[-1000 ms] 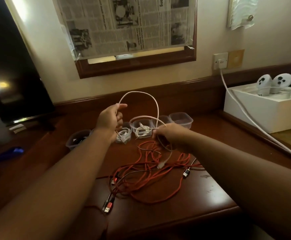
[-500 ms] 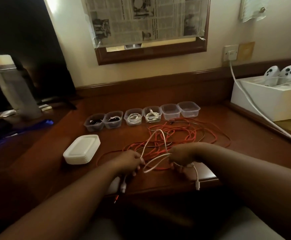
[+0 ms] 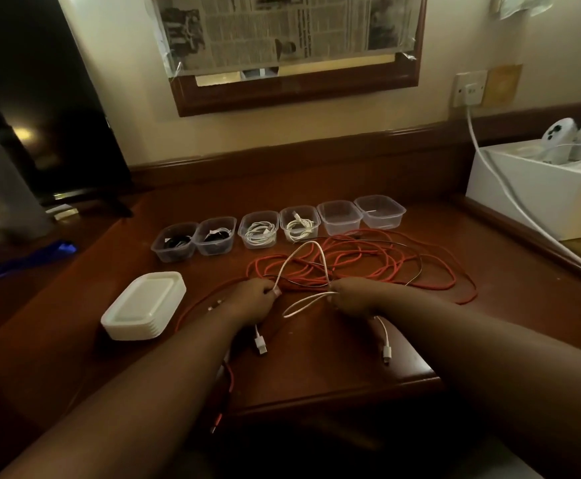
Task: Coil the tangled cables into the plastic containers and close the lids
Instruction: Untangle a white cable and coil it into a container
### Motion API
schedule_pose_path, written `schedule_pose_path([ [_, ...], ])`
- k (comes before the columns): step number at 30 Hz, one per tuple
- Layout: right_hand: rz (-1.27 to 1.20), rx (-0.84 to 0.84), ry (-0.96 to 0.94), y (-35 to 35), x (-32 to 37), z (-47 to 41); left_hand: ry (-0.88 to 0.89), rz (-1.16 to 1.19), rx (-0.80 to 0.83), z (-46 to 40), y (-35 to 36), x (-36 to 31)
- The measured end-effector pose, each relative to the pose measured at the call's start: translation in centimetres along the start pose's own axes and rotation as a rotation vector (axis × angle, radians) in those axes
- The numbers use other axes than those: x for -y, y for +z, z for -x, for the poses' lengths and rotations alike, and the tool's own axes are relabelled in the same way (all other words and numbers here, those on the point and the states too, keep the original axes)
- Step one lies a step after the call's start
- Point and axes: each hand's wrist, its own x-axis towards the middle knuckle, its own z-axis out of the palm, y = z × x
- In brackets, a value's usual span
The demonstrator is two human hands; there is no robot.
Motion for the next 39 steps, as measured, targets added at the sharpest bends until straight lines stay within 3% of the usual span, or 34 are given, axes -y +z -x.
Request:
schedule_pose_path([
  [4, -0.07, -0.045, -0.006, -0.7, -0.2, -0.5, -0.011, -0.053, -0.05, -1.0, -0.7, -0.4],
  [7, -0.275, -0.006, 0.008, -1.8, -0.2, 0.3, 0.012, 0.125, -0.157, -0.1, -2.2, -1.8],
  [11, -0.463, 0.196, -0.09, -2.7, 0.8, 3.0, 0.043, 0.504, -0.138, 3.2, -5.8, -3.6],
  [15, -0.478, 0.494, -0.251, -2.6, 2.2, 6.4, 0.07, 0.898, -0.078, 6.0, -8.6, -4.0],
  [20, -0.607, 0.795, -0.407, -1.7, 2.5, 8.9, 0.141, 1.03, 0.094, 9.0, -10.5, -4.3],
  [23, -0.556, 0.76, -0.413, -1.8, 2.9, 10.3, 0.137, 1.087, 0.151, 10.7, -11.0, -5.1],
  [26, -0.528, 0.603, -0.258, -2.4, 3.2, 11.9, 0.091, 1.205, 0.215, 11.8, -11.3, -5.8],
  [28, -0.373, 0.327, -0.202, -2.9, 4.2, 12.9, 0.054, 1.246, 0.215, 12.4, -11.5, -6.7],
  [30, -0.183, -0.084, -0.21, -3.1, 5.1, 13.1, 0.02, 1.299, 0.202, 13.0, -11.6, -8.0],
  [32, -0.237, -0.443, -0.256, -3.0, 6.1, 13.3, -0.025, 1.392, 0.155, 13.5, -11.5, -9.5],
  [33, -0.351, -0.515, -0.296, -3.0, 6.7, 13.7, -0.041, 1.43, 0.115, 13.7, -11.4, -10.3],
  [35, -0.557, -0.423, -0.398, -3.1, 8.1, 15.0, -0.066, 1.483, 0.021, 14.0, -11.0, -12.0],
  [39, -0.655, -0.153, -0.455, -2.2, 9.9, 16.0, -0.113, 1.495, -0.06, 14.0, -10.2, -13.6],
])
